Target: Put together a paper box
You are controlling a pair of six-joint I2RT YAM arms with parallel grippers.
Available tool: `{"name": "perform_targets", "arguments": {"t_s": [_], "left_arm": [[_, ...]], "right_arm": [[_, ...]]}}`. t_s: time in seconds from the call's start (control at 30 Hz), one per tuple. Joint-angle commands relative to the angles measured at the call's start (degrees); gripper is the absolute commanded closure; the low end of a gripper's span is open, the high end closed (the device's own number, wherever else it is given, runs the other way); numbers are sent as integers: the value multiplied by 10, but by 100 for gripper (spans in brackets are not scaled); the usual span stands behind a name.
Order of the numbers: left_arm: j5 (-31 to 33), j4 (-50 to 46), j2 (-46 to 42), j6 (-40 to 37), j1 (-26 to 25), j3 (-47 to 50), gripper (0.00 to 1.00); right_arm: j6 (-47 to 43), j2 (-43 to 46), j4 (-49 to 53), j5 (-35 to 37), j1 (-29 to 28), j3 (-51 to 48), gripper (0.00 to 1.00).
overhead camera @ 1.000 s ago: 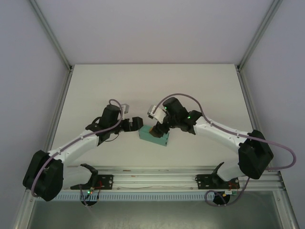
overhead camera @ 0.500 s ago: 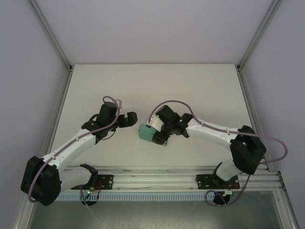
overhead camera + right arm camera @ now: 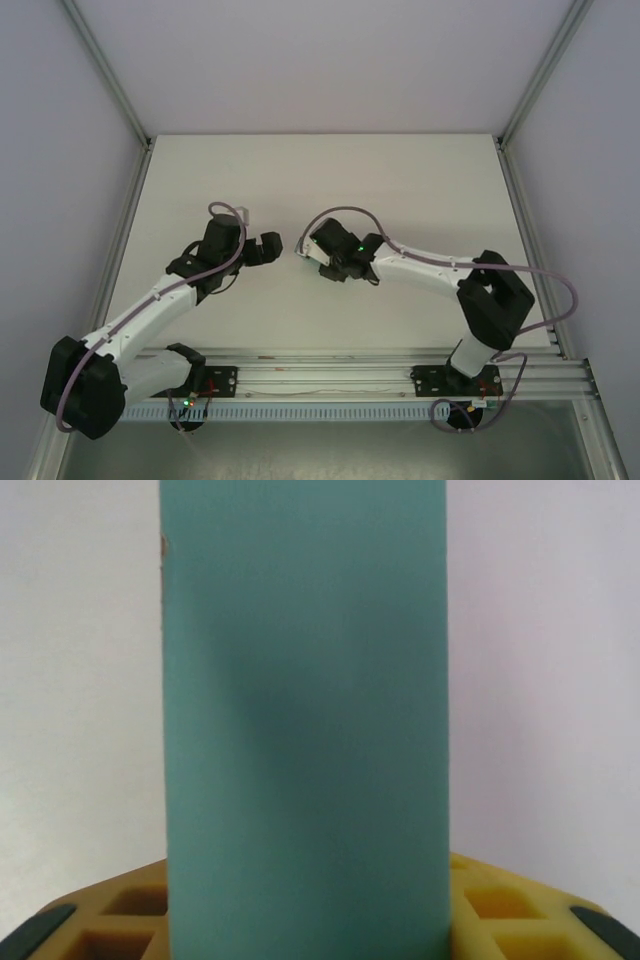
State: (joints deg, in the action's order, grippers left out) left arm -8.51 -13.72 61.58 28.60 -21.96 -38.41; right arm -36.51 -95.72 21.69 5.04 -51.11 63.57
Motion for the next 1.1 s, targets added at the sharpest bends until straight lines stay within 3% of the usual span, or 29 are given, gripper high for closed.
{"name": "perform_targets", "arguments": {"t_s": [0.0, 0.13, 0.3, 0.4, 0.57, 0.7, 0.93, 0.97, 1.07], "left_arm": [[21, -11, -15, 0, 5, 13, 0], [26, -12, -23, 3, 5, 19, 0], [25, -11, -33, 5, 6, 23, 0], [26, -11, -35, 6, 7, 25, 0], [27, -8, -34, 2, 6, 23, 0], [25, 1, -26, 3, 7, 18, 0], [20, 15, -9, -15, 9, -2, 0], [29, 3, -7, -23, 11, -10, 0], [135, -19, -20, -24, 25, -17, 0]], "right_arm": [[-90, -48, -66, 153, -4, 8, 56], [-175, -101, -157, 220, -5, 4, 52], [-200, -119, -177, 218, -5, 5, 37], [-186, -104, -140, 182, -7, 2, 23], [-142, -46, -20, 53, -8, 5, 0], [-122, -3, 45, -16, -7, 6, 0], [-43, 101, -21, -39, 30, -52, 0], [-18, 114, -34, -31, 40, -58, 0], [113, 173, -77, 6, 92, -88, 0]]}}
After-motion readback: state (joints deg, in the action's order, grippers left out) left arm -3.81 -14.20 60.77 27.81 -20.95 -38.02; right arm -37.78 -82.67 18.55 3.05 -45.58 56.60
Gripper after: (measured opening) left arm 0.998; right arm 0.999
